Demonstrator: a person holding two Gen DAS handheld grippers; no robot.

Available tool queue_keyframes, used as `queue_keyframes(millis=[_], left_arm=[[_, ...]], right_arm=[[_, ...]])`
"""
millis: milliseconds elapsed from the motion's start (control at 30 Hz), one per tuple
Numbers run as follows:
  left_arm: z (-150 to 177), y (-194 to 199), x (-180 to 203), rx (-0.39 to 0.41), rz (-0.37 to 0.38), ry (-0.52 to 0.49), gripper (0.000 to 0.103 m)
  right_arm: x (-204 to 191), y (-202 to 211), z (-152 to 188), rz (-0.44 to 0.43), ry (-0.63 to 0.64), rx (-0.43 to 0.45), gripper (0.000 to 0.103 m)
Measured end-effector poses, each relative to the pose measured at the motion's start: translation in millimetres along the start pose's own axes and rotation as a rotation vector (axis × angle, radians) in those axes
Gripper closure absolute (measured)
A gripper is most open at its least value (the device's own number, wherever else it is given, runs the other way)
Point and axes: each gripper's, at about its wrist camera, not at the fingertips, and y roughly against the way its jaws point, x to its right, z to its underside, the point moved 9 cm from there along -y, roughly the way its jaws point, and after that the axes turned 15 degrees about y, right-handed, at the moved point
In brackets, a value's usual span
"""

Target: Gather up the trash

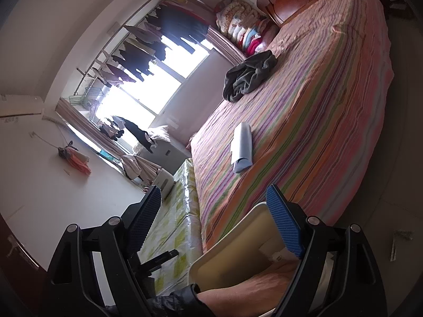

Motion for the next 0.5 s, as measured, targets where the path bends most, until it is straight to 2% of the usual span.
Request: queue_keyframes(millis=[500], left_arm=[[0.0,0.2,-0.4,0.000,0.000,0.000,0.007]], right_arm=[[-0.7,-1.5,0.3,0.042,0.047,-0.005,0.022]])
